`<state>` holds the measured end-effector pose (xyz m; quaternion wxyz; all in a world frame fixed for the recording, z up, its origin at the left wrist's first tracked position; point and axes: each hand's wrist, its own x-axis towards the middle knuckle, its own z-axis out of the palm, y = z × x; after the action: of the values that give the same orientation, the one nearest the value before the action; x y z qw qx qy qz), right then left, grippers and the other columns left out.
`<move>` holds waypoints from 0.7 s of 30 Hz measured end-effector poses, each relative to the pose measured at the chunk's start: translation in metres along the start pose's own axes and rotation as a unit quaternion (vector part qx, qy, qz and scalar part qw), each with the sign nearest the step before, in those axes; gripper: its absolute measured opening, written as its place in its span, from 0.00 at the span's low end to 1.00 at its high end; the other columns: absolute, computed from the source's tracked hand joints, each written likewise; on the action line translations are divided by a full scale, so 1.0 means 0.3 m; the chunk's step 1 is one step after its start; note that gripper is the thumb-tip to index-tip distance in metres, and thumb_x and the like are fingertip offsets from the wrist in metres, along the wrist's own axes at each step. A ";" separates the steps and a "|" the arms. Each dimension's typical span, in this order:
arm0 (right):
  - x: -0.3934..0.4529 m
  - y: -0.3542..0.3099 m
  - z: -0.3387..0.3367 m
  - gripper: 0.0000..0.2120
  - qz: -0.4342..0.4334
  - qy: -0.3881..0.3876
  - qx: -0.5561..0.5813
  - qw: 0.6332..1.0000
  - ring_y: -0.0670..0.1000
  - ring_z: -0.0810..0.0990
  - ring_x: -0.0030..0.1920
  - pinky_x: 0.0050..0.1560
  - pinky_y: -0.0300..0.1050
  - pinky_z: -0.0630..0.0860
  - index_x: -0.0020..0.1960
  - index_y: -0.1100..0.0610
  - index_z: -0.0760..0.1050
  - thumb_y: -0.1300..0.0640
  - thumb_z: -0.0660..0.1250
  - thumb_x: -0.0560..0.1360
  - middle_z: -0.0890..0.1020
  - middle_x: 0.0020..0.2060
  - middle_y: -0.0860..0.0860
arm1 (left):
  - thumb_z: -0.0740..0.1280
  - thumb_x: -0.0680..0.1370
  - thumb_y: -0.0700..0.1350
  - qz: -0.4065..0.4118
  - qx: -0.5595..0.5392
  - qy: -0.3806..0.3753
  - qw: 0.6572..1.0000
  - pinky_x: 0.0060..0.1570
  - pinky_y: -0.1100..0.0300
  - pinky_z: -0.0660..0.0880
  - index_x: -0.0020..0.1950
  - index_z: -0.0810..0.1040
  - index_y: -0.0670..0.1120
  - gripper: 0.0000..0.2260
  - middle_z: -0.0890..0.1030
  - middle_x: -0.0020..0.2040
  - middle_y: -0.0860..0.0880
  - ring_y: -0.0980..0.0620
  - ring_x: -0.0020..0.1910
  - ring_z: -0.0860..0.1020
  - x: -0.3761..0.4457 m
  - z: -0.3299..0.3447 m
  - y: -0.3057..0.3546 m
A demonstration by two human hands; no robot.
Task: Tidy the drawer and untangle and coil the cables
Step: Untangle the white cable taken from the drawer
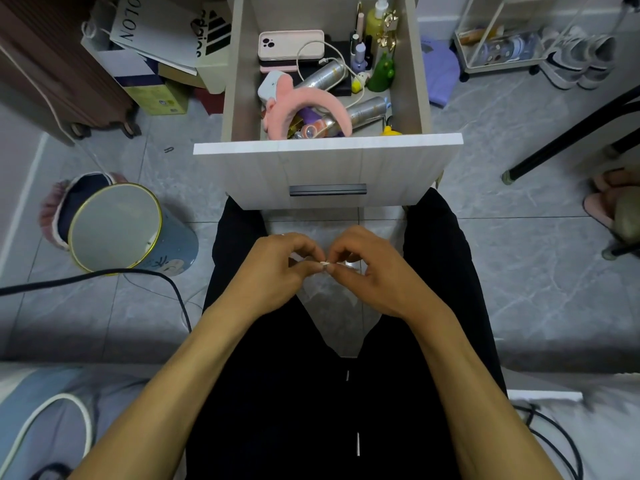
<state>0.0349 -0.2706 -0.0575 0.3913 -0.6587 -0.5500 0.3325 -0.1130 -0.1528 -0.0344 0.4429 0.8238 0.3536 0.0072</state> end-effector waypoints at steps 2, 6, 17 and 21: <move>-0.004 -0.003 -0.005 0.02 0.013 0.005 0.025 1.000 0.49 0.76 0.47 0.50 0.42 0.74 0.46 0.55 0.77 0.58 0.69 0.76 0.76 0.45 0.48 | 0.74 0.74 0.44 0.012 -0.009 0.001 1.000 0.42 0.71 0.69 0.41 0.82 0.55 0.06 0.79 0.42 0.59 0.63 0.43 0.76 0.008 0.000 -0.006; -0.004 -0.022 -0.022 0.03 0.054 0.018 0.093 0.994 0.49 0.77 0.46 0.53 0.45 0.76 0.45 0.58 0.77 0.63 0.70 0.75 0.76 0.44 0.49 | 0.75 0.72 0.41 0.001 -0.111 -0.008 0.994 0.44 0.68 0.72 0.41 0.84 0.53 0.06 0.80 0.43 0.56 0.59 0.44 0.78 0.019 -0.008 -0.017; -0.005 -0.038 -0.031 0.01 0.091 0.018 0.172 0.981 0.51 0.80 0.43 0.47 0.39 0.76 0.48 0.61 0.73 0.64 0.63 0.79 0.81 0.40 0.54 | 0.73 0.75 0.41 -0.053 -0.187 0.028 0.981 0.44 0.65 0.74 0.44 0.82 0.47 0.02 0.83 0.39 0.55 0.60 0.39 0.80 0.015 0.001 0.007; -0.007 -0.038 -0.024 0.03 0.098 0.010 0.197 0.975 0.52 0.82 0.44 0.48 0.40 0.78 0.50 0.64 0.71 0.64 0.61 0.80 0.82 0.40 0.56 | 0.72 0.74 0.43 0.066 -0.004 0.026 0.997 0.43 0.68 0.74 0.48 0.81 0.54 0.06 0.81 0.39 0.57 0.62 0.41 0.78 0.011 -0.026 0.055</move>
<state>0.0355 -0.2728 -0.0440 0.4845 -0.6225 -0.4027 0.4644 -0.1035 -0.1512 -0.0186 0.4355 0.8430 0.3101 0.0594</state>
